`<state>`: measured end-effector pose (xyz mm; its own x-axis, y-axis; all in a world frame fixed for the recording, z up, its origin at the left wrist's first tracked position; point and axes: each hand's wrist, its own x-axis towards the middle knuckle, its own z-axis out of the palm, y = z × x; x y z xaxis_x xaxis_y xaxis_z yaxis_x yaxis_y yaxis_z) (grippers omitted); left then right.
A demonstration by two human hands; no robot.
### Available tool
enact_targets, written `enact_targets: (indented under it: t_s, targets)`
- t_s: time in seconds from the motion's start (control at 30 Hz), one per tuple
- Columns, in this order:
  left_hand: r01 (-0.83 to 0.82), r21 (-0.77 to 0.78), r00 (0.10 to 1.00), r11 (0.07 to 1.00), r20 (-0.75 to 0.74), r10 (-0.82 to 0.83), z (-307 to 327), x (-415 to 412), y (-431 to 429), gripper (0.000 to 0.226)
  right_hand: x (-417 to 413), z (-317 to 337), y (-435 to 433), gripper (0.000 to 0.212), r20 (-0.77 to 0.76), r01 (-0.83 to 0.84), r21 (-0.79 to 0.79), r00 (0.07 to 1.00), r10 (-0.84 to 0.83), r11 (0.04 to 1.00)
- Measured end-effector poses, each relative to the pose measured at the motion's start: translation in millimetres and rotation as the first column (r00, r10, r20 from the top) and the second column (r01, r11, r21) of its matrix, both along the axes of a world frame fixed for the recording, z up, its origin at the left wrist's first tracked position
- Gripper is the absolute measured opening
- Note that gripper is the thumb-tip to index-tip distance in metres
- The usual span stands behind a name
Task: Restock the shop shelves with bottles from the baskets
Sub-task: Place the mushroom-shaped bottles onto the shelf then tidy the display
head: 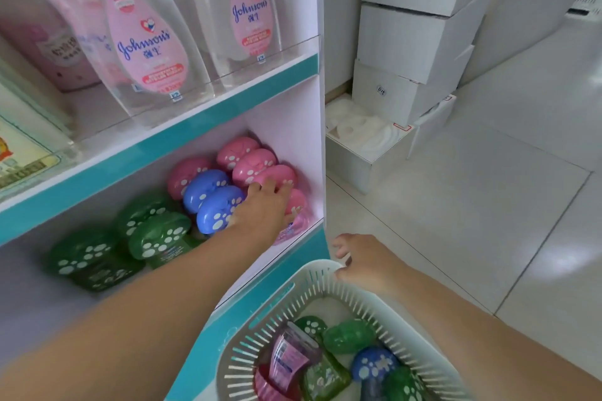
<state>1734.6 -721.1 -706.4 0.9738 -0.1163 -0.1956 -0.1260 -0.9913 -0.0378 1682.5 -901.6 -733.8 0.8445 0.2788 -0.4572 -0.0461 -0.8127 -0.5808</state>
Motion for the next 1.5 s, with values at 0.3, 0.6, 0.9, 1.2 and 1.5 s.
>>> enact_targets:
  t_s: [0.3, 0.6, 0.9, 1.2, 1.5]
  targets:
    - [0.001, -0.020, 0.998, 1.000, 0.069, 0.001, -2, -15, 13, 0.069, -10, -5, 10, 0.062, -0.031, -0.066, -0.058, 0.997, 0.064, 0.996]
    - [0.008, -0.136, 0.999, 0.991, 0.052, -0.001, 7, -32, 29, 0.063, -27, -8, 27, 0.056, -0.024, -0.202, -0.134, 0.979, 0.201, 0.970]
    - [0.006, -0.242, 0.994, 0.970, 0.112, 0.022, 25, -75, 65, 0.057, -39, -33, 46, 0.055, 0.006, -0.370, -0.323, 0.919, 0.393, 0.871]
    - [-0.018, -0.282, 0.993, 0.959, 0.106, 0.050, 19, -105, 91, 0.049, -82, -76, 78, 0.069, -0.027, -0.658, -0.582, 0.603, 0.797, 0.478]
    - [-0.020, -0.324, 0.996, 0.946, 0.074, 0.047, 11, -111, 99, 0.049, -99, -119, 102, 0.064, 0.001, -0.658, -0.679, 0.443, 0.897, 0.325]
